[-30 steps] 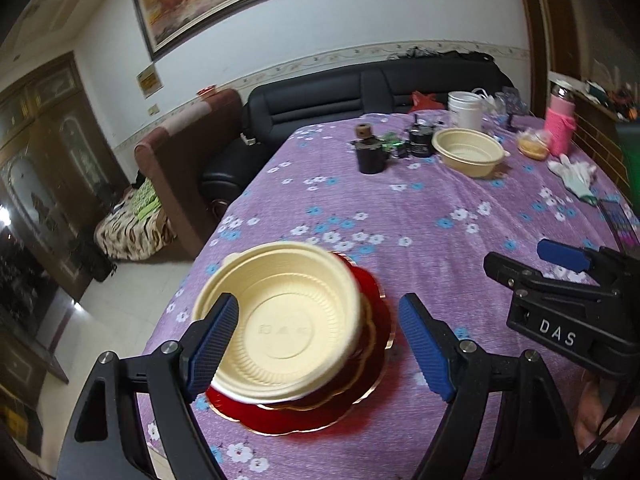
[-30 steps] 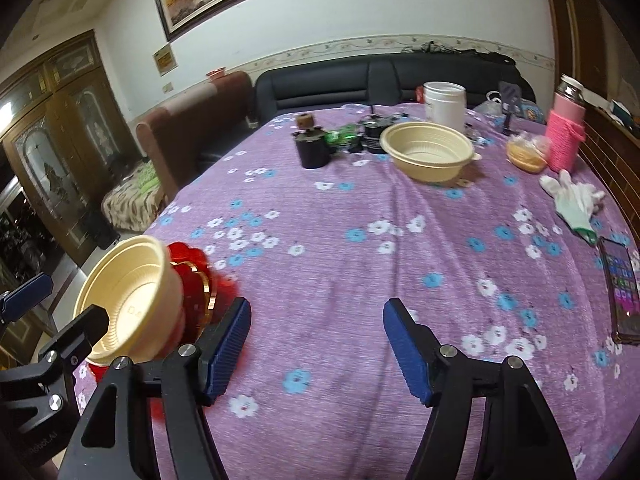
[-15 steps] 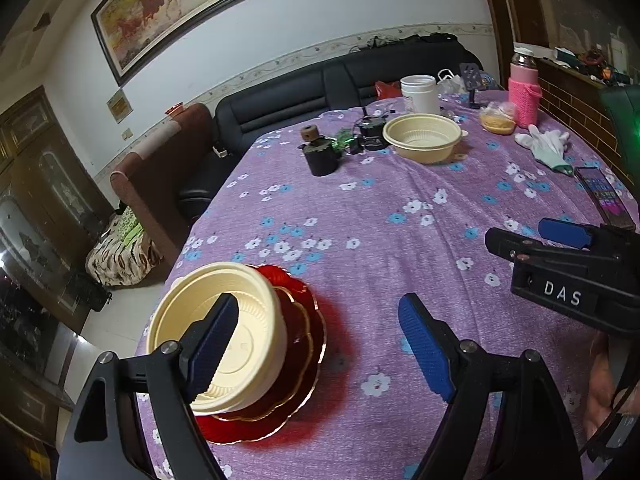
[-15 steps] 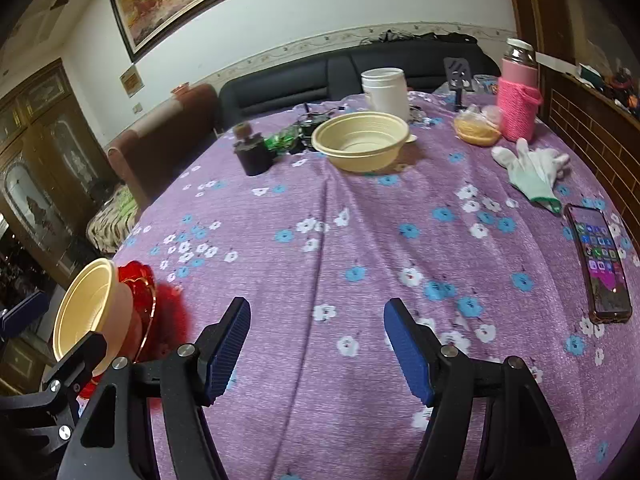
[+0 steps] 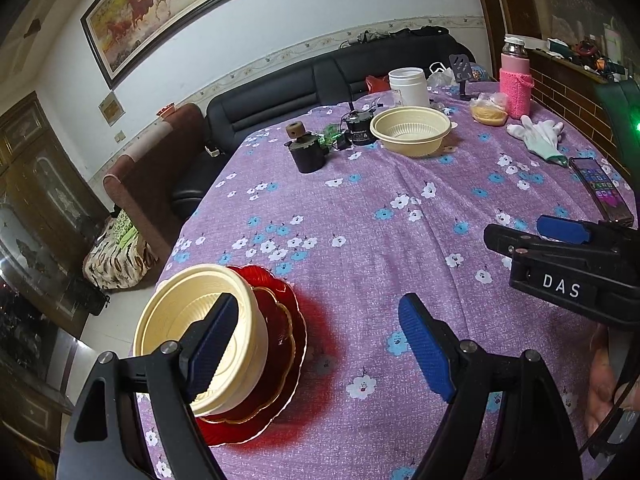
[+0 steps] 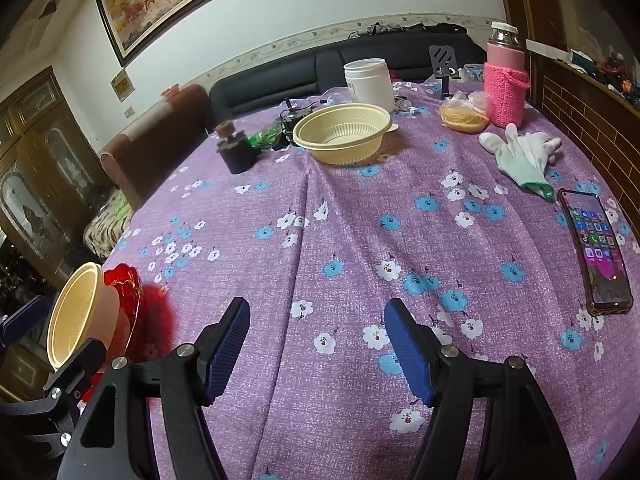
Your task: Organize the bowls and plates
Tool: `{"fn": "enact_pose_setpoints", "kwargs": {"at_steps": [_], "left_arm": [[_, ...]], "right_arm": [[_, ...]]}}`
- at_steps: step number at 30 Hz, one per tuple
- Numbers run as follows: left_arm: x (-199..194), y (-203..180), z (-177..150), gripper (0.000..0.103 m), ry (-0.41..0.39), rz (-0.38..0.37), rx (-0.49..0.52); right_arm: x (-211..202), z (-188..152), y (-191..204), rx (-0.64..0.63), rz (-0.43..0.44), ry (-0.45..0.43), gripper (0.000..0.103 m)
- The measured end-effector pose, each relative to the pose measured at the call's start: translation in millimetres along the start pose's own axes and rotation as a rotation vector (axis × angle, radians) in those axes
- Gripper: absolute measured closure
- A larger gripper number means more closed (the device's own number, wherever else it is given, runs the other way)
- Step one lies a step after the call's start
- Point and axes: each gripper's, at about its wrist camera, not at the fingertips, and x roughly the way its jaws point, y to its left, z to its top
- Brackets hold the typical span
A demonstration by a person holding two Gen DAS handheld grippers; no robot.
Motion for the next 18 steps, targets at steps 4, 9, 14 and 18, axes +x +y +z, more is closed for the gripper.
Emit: {"fn": "enact_pose_setpoints", "kwargs": {"at_steps": [4,9,14,18], "left_arm": [[2.1,0.1,-0.1,0.021,0.004,-0.004,-0.001],[4.1,-0.5,-0.3,0.021,0.01,-0.008,0.001],[5.3,-1.1,-0.6,0.021,0.012,-0.01,0.001],[5.6,-1.1,-0.2,0.021,0.012,-0.01,0.0]], "right_arm": [[1.7,-0.2,0.0,-0.001,-0.001,0.004,0.029],[2.7,-1.1,0.4,0.002,-0.001,0.009,0.029],[5.1,-1.4,0.9,-0.001,-0.003,0.015,0.029],[6.1,-1.0,1.2,-0.005,-0.006,0.017,0.029]]}}
